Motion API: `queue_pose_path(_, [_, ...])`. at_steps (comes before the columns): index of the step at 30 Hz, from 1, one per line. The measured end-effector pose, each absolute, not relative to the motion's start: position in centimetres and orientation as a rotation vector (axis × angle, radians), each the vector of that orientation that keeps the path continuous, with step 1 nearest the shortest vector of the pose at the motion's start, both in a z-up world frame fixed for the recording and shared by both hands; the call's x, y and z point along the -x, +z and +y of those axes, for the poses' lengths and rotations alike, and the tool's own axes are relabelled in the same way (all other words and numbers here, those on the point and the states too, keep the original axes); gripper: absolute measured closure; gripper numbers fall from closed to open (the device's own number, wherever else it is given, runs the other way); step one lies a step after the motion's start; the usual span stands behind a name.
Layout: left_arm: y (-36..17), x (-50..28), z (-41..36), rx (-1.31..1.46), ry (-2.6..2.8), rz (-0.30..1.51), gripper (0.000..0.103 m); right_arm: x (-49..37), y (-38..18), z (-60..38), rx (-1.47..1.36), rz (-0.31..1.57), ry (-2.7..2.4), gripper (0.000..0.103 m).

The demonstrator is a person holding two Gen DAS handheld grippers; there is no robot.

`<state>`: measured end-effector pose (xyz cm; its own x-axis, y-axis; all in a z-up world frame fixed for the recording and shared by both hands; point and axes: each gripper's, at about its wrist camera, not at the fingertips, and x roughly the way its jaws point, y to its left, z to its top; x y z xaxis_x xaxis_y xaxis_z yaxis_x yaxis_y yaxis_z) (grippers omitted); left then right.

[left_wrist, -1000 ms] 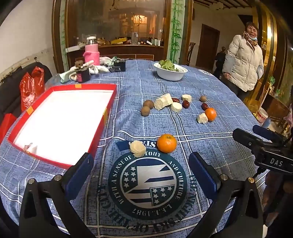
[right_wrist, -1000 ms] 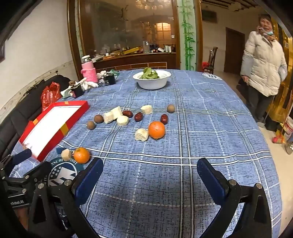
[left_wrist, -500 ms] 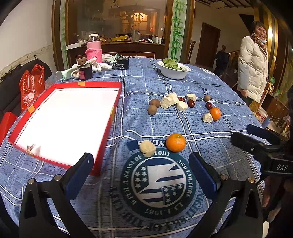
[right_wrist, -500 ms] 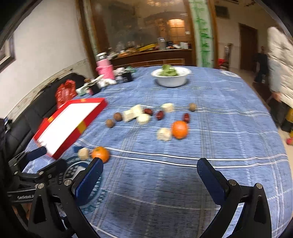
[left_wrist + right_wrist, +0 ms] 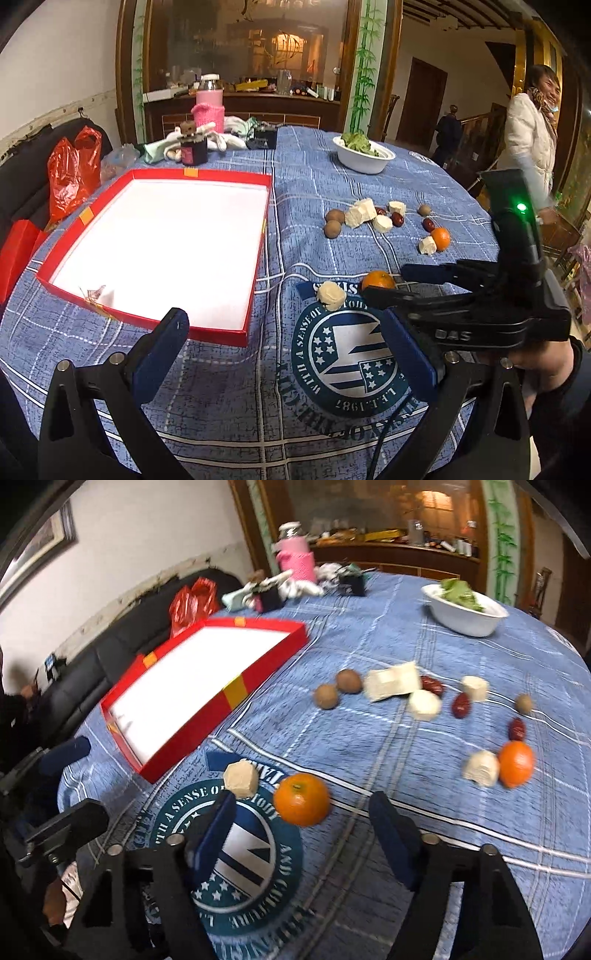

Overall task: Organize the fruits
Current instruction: 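Grasp the orange with the right tool while the left tool reaches toward a pale yam chunk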

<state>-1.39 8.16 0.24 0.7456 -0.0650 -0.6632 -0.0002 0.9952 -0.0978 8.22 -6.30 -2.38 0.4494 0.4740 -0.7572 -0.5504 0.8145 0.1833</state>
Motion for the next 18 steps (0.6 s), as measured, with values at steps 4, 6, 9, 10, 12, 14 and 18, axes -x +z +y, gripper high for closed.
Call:
queue_pose_path(4, [-0.1,0.8,7.8,0.091,-0.059,0.738,0.0,-9.3,-3.9,-5.1,0.128,0.959,0.615,0.053])
queue_pose_path(6, [-0.3,0.5,7.5,0.089,-0.07,0.743,0.0,-9.6,-4.0,-5.2,0.127,0.956,0.608,0.062])
queue_pose_path(9, [-0.4,0.0,7.3,0.101,-0.087,0.75,0.0,-10.2,-4.0,-5.3,0.114,0.963,0.608,0.068])
queue_pose_path(10, [-0.5,-0.1,7.2,0.109,-0.096,0.755,0.0,-10.2,-3.9,-5.4,0.118,0.96,0.608,0.069])
queue_pose_path(12, [-0.4,-0.6,6.5,0.113,-0.111,0.755,0.001,-9.9,-3.7,-6.0,0.11,0.954,0.607,0.069])
queue_pose_path(14, [-0.3,-1.1,5.5,0.102,-0.13,0.763,0.001,-9.6,-3.3,-7.4,0.075,0.931,0.589,0.069])
queue_pose_path(18, [-1.1,-2.7,3.2,0.056,-0.141,0.783,0.011,-9.5,-2.5,-10.1,0.017,0.892,0.552,0.069])
